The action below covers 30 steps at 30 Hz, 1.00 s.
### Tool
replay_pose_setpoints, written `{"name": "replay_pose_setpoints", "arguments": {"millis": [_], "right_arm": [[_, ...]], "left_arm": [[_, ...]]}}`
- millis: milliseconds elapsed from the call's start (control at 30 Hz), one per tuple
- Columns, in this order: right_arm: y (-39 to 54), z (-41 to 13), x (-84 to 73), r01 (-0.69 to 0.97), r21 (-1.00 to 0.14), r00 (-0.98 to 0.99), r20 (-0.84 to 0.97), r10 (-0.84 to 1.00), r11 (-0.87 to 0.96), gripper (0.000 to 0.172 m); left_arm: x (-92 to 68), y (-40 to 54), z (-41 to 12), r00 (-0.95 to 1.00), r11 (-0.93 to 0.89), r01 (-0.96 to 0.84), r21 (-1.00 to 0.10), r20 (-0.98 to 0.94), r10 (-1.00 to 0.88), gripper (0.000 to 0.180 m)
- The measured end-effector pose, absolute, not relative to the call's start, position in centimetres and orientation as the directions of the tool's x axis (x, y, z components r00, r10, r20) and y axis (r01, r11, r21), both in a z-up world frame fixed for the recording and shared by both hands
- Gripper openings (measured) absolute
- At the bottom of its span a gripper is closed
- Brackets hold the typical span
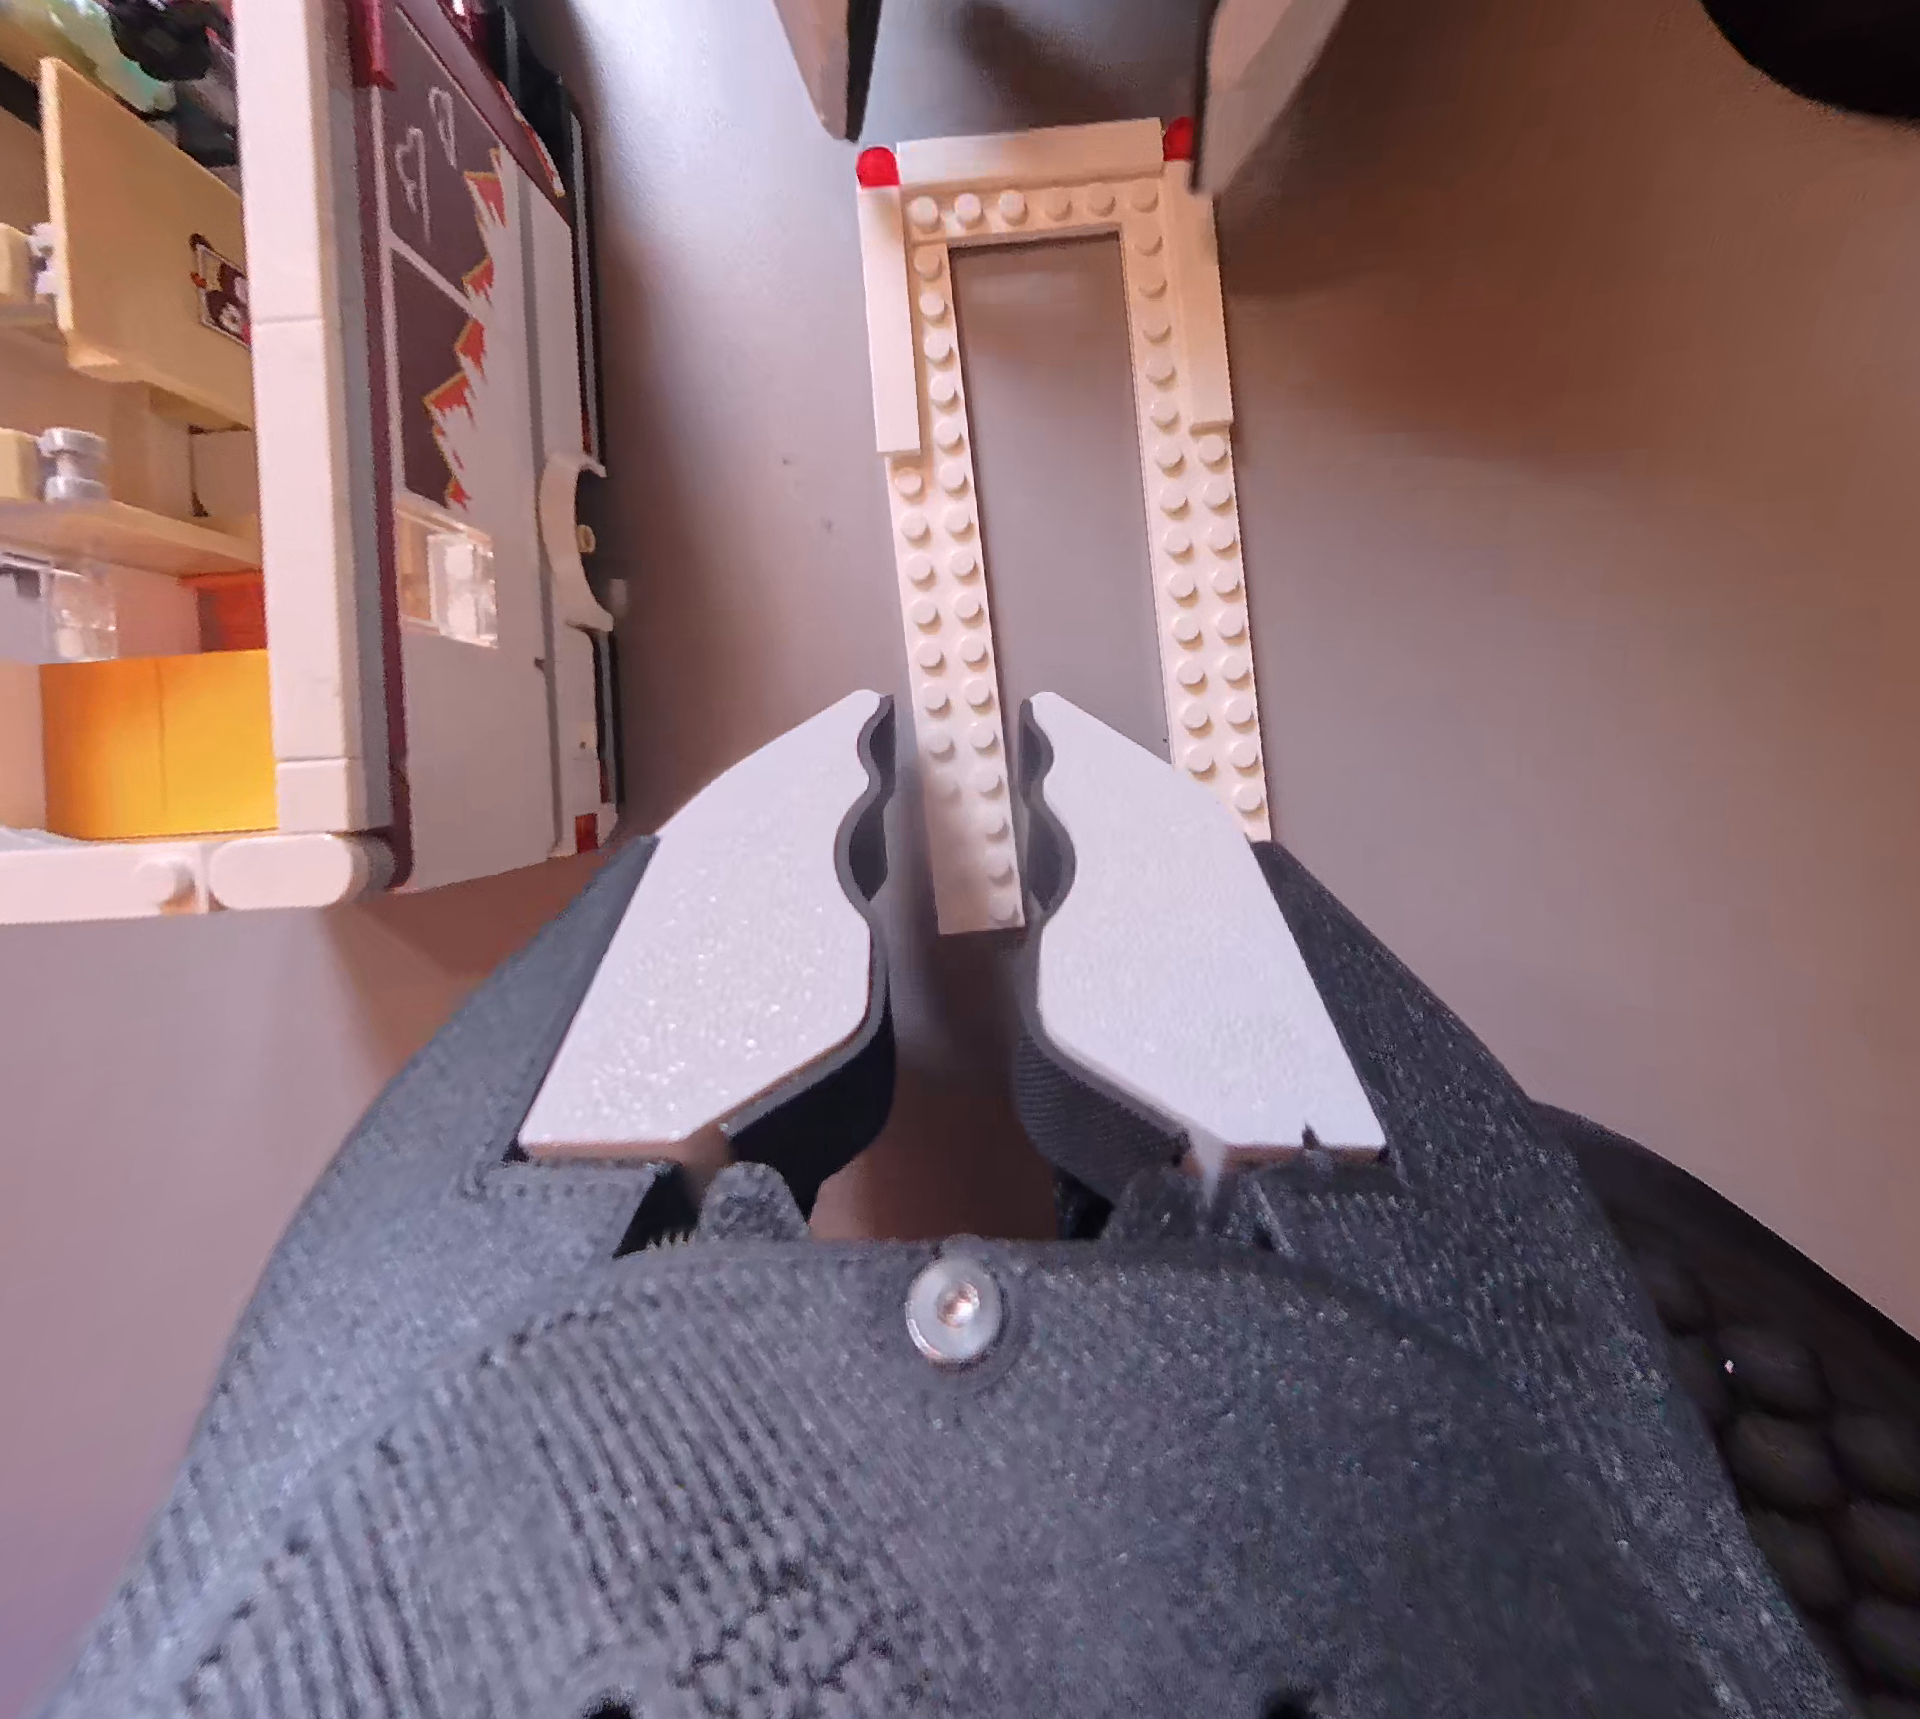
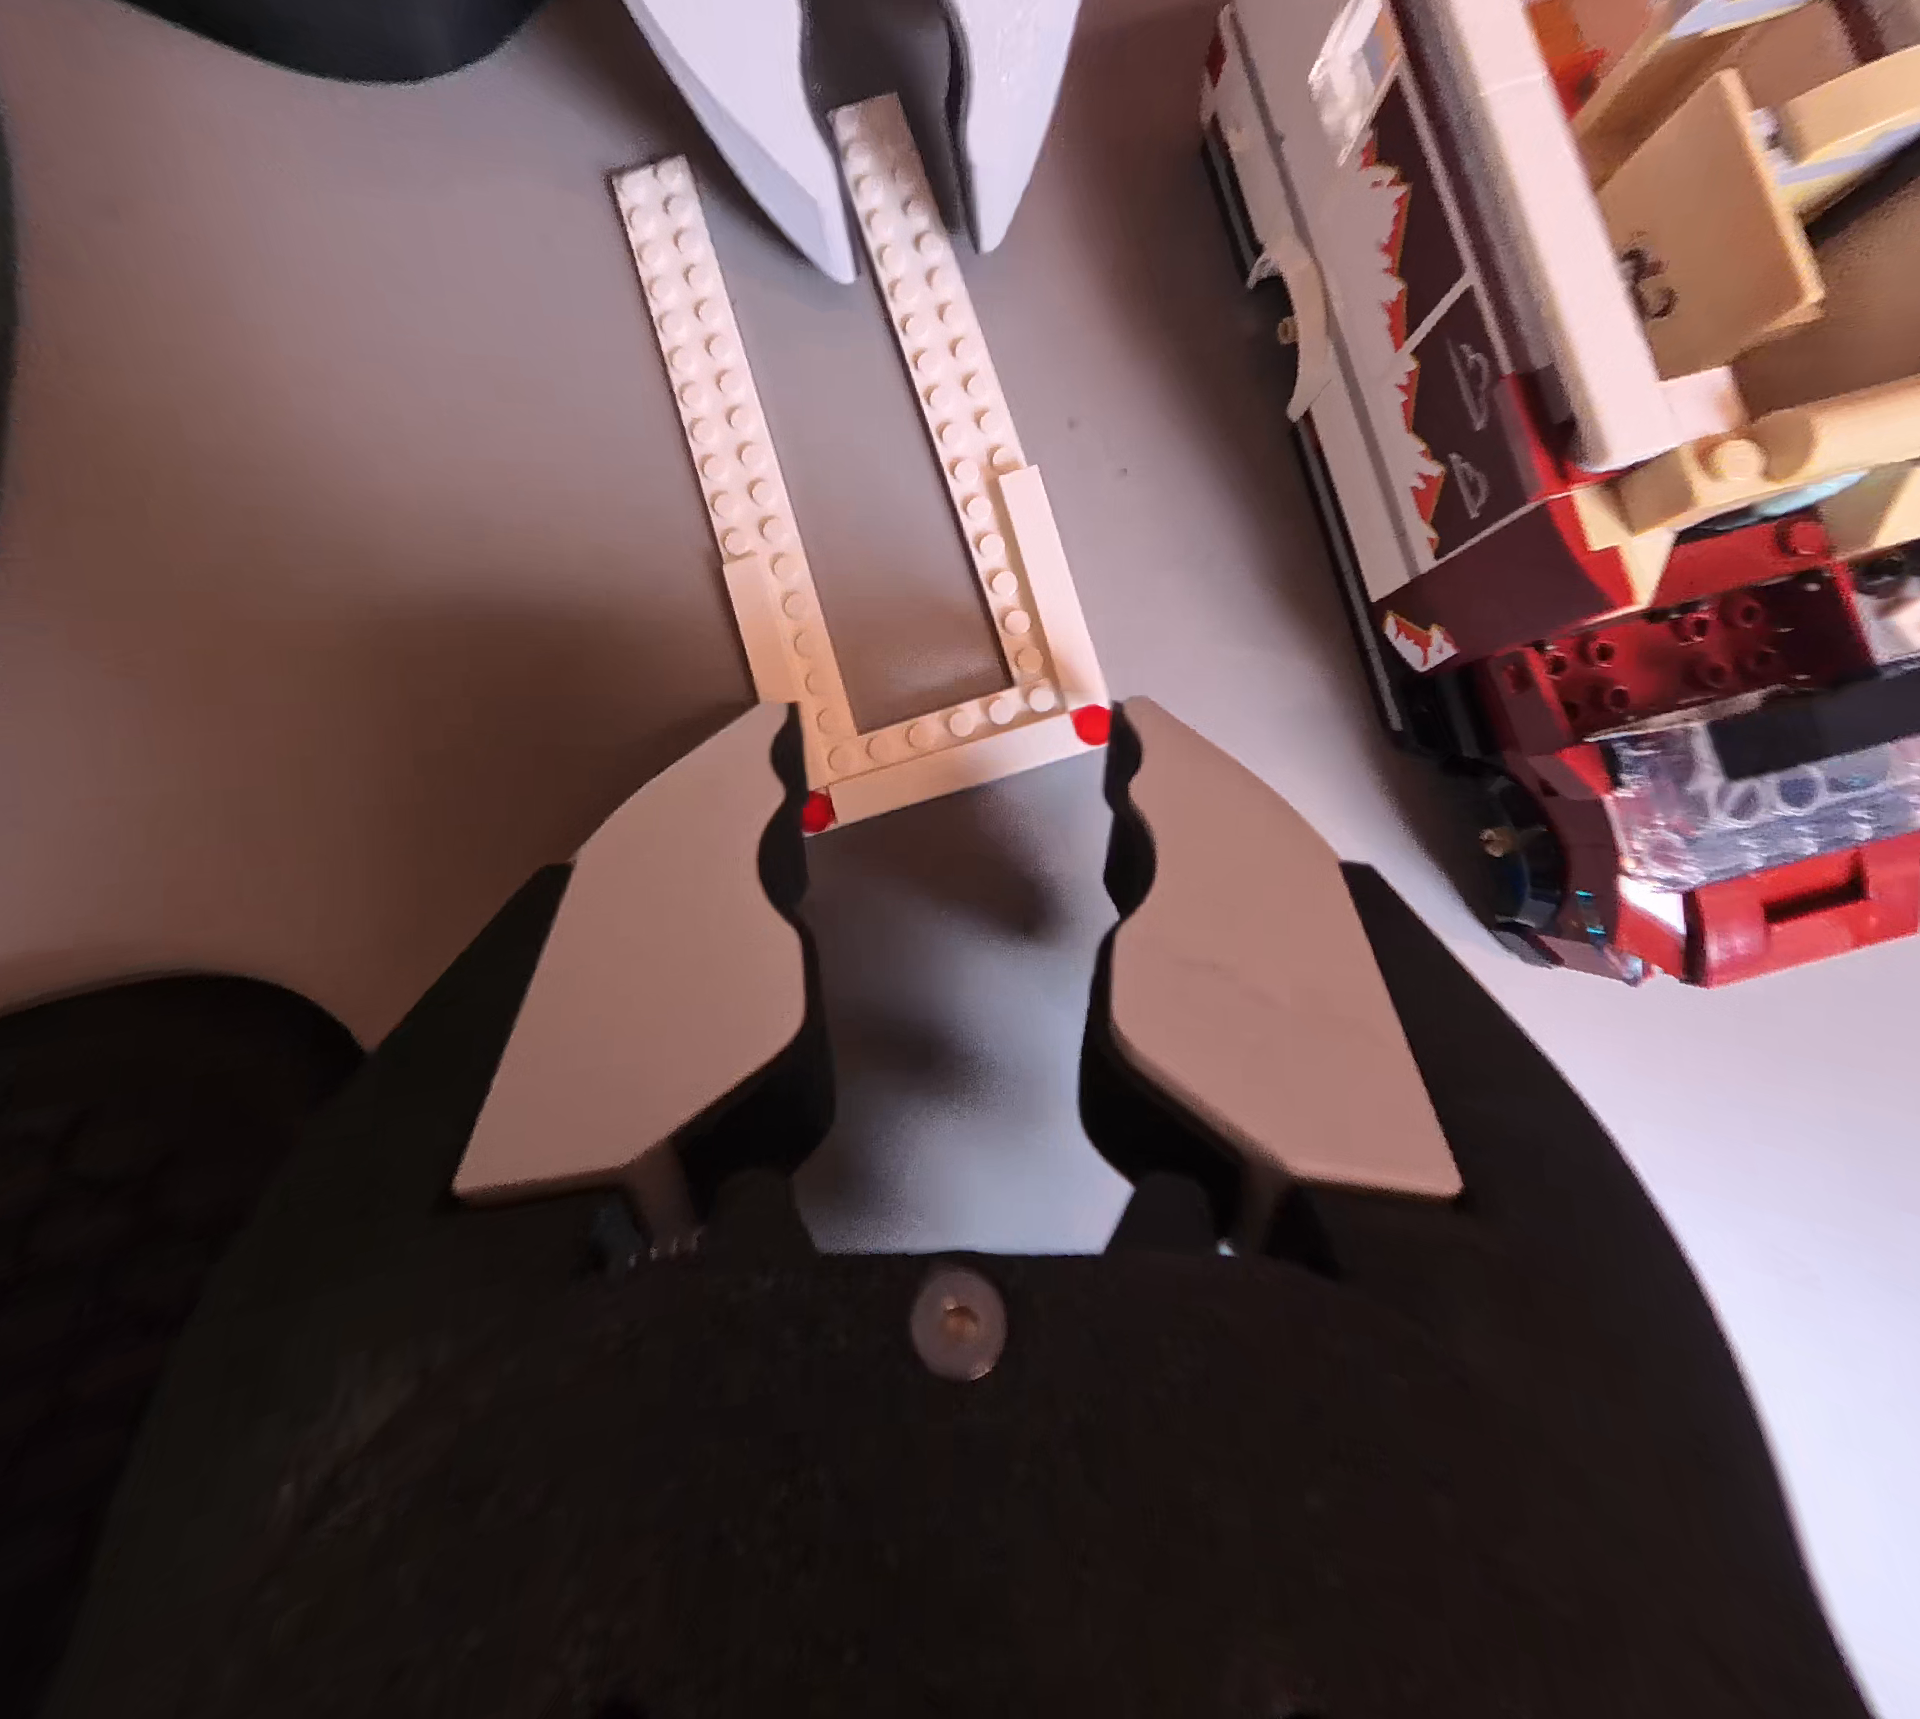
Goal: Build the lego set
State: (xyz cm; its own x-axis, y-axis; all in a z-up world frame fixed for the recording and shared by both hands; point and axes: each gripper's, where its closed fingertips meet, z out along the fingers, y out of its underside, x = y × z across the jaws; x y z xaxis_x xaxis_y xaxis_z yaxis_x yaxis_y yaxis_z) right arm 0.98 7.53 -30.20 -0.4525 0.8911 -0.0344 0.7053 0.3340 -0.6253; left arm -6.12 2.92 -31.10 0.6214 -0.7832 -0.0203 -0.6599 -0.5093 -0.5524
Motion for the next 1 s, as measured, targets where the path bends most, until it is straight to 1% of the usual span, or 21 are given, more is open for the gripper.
{"name": "replay_pose_setpoints", "arguments": {"millis": [67, 133, 300, 567, 1000], "right_arm": [[7.7, -29.9, 0.8, 0.703, -0.632, -0.449, -0.039, 0.893, 0.326, 0.042], [8.3, -30.2, 0.6, 0.715, -0.617, -0.432, -0.021, 0.902, 0.328, 0.037], [8.7, -30.5, -0.1, 0.718, -0.607, -0.426, 0.006, 0.905, 0.342, 0.025], [9.0, -30.6, -0.5, 0.714, -0.592, -0.444, 0.030, 0.896, 0.373, 0.002], [8.5, -30.9, -0.3, 0.719, -0.559, -0.472, 0.044, 0.881, 0.413, 0.000]], "left_arm": [[-6.1, 2.5, -31.3, 0.613, -0.514, -0.670, -0.536, -0.009, -0.790, 0.024], [-6.1, 2.3, -31.7, 0.604, -0.515, -0.681, -0.521, -0.002, -0.797, 0.024], [-6.0, 2.5, -31.7, 0.596, -0.505, -0.683, -0.528, -0.002, -0.803, 0.018], [-6.0, 2.5, -31.7, 0.566, -0.481, -0.702, -0.526, -0.002, -0.824, 0.017], [-6.1, 2.6, -31.7, 0.494, -0.420, -0.742, -0.523, -0.003, -0.869, 0.017]]}}
